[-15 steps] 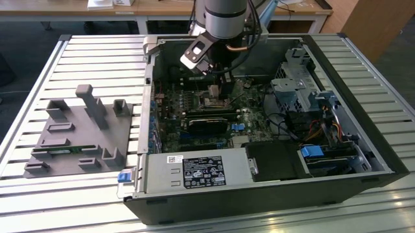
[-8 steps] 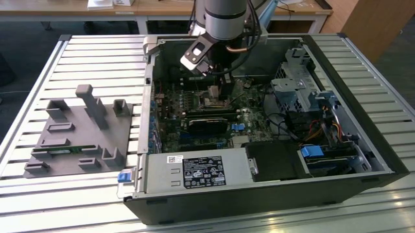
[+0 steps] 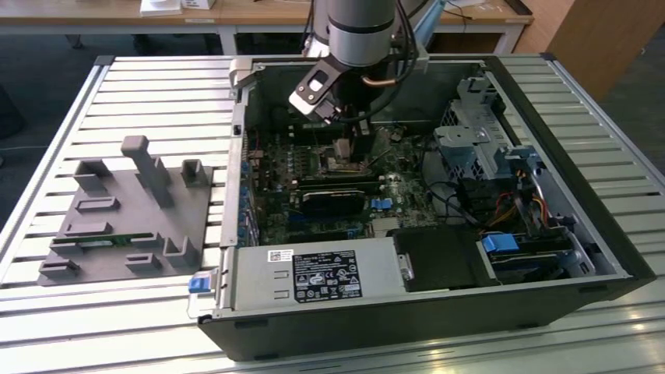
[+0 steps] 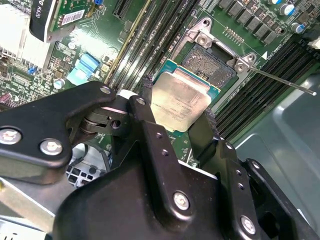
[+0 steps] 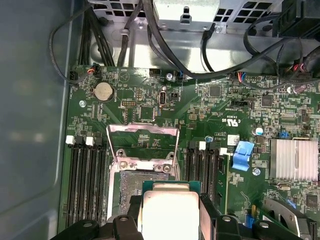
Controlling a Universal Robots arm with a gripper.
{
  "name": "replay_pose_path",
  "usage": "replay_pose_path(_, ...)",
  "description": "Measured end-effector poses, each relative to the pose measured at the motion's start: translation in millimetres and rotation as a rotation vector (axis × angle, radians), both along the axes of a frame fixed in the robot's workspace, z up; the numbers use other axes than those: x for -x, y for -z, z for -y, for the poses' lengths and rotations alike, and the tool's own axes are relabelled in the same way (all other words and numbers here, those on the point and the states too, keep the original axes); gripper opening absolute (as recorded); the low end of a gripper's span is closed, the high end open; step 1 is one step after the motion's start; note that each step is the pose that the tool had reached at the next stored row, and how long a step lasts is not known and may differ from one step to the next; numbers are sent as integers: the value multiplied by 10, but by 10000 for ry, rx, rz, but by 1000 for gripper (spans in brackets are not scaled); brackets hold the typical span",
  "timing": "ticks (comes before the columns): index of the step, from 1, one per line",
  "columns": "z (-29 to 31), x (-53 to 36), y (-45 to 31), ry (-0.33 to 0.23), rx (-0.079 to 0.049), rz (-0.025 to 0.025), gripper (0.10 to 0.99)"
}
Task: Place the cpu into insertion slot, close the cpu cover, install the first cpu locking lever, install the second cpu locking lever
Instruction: 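Place the cpu into insertion slot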
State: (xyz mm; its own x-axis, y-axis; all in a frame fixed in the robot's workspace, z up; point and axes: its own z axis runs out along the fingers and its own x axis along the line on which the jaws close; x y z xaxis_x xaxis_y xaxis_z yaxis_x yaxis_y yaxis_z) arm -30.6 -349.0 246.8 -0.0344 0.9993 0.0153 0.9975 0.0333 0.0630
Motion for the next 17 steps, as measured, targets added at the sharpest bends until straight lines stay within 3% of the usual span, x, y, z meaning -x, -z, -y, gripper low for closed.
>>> replay_pose_path(10, -2, 0, 39, 0, 17, -3, 537)
replay_pose_path(17, -3, 8, 51, 1, 14, 69, 537)
